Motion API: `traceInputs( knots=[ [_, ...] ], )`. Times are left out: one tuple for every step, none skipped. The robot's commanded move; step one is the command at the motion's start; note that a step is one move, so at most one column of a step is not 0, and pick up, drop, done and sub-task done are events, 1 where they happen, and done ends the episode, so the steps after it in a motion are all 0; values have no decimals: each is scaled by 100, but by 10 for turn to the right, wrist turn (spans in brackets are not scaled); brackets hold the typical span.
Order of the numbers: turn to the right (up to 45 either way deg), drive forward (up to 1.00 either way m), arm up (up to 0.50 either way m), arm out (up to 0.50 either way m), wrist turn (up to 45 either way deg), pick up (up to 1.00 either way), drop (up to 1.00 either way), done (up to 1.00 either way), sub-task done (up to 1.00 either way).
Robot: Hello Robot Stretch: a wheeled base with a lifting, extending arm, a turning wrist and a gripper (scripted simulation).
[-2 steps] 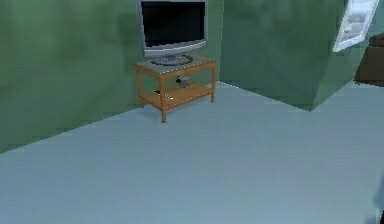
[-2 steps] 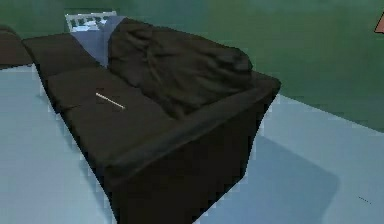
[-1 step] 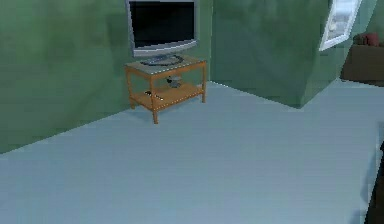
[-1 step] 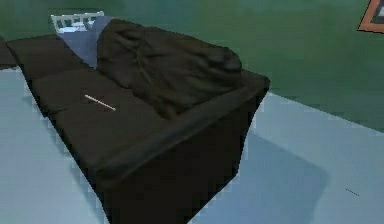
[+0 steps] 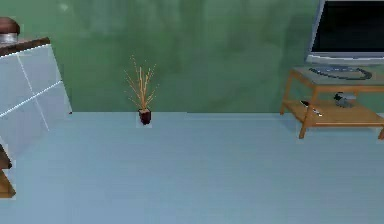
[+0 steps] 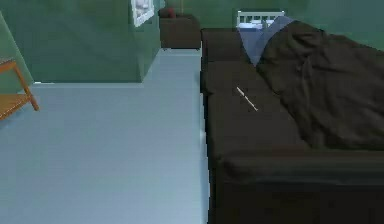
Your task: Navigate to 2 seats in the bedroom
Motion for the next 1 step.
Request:
traceInputs(
  knots=[
    [-450, 0, 0, 0, 0, 0, 0, 0, 0]
  ],
)
